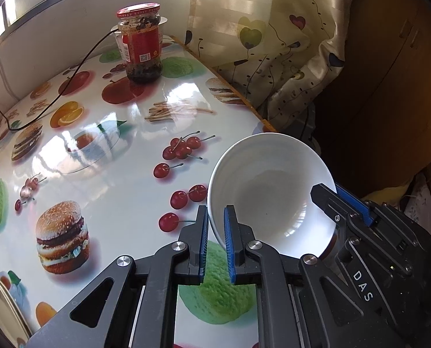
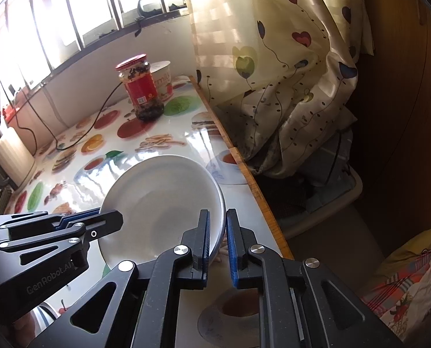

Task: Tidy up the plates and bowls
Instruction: 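Close both grippers on the rim of the blue-striped white bowl, then lift the bowl with both grippers and carry it toward the bowl stack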

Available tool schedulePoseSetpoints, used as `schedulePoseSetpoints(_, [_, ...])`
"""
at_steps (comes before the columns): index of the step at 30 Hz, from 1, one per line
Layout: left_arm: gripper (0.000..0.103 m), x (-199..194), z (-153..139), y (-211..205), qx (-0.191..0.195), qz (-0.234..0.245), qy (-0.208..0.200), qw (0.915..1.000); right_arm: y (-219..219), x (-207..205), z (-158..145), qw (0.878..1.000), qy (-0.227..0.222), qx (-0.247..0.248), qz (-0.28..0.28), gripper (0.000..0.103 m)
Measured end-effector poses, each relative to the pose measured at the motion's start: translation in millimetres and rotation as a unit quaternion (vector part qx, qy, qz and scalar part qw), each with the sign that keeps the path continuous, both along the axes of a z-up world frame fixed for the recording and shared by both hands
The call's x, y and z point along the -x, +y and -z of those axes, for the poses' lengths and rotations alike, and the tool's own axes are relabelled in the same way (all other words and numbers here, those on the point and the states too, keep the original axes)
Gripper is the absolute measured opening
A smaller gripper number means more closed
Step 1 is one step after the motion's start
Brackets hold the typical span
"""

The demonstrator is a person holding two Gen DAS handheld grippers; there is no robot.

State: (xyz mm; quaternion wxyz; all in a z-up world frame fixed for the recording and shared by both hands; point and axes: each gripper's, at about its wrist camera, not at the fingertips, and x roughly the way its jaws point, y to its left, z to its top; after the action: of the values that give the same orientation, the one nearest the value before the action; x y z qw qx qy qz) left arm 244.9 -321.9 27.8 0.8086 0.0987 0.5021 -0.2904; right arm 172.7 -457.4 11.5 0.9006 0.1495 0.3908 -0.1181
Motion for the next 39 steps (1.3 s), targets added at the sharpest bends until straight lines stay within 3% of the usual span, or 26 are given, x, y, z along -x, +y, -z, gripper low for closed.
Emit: schedulePoseSetpoints(39, [0.011,52.5,-52.2,78.3,0.067,-0.022,-0.032,0.997,70.4,65.7,-61.7,0.998,-0.059,0.019,-0.022,0.012])
